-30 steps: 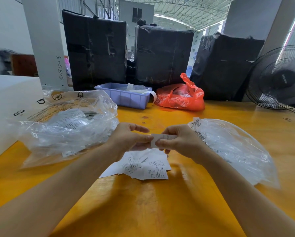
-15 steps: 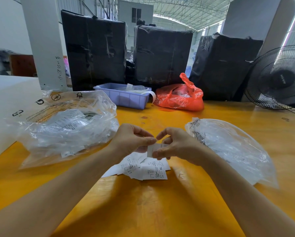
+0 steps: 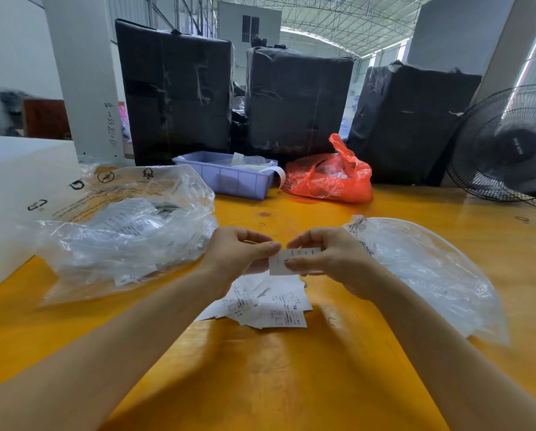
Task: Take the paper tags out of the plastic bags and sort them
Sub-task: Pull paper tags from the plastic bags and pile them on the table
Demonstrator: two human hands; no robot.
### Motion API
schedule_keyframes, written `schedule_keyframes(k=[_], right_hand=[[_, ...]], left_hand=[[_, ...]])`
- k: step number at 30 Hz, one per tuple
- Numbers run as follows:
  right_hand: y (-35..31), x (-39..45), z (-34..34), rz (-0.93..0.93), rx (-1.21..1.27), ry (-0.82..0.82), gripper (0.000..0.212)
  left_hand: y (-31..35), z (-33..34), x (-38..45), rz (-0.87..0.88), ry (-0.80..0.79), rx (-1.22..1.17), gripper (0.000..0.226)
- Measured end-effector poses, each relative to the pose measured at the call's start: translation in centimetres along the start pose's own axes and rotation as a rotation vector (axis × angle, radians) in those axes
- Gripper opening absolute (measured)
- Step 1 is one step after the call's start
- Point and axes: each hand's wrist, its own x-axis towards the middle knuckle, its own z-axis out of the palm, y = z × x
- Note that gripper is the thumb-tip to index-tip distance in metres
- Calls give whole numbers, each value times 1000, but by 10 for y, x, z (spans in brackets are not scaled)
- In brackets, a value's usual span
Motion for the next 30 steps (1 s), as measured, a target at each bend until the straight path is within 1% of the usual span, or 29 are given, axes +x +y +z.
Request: schedule_keyframes(k=[3,6,8,13,19,24,30], right_hand=[[1,1,0,-23,47,70,14],[1,2,-1,-84,101,185,12],[1,2,-2,-123,91,232,12],[0,0,1,-180,36,260,14],[-2,-3,3,-222,-56,275,16],[-2,-3,4,-279,-154,304,14],[0,-1,6,-340,-203,318,23]], left_hand=[[1,-2,-1,-41,10,-53,18],[2,-3,-1,-61,11,-97,24],[2,-3,-1,-65,7,-99,27],[3,-3,-2,-65,6,-83,31],[2,-3,1,-84,-18,-63,27],[1,-4,2,-87,-51,-39,27],[0,-4,2,-92,-51,-36,30]])
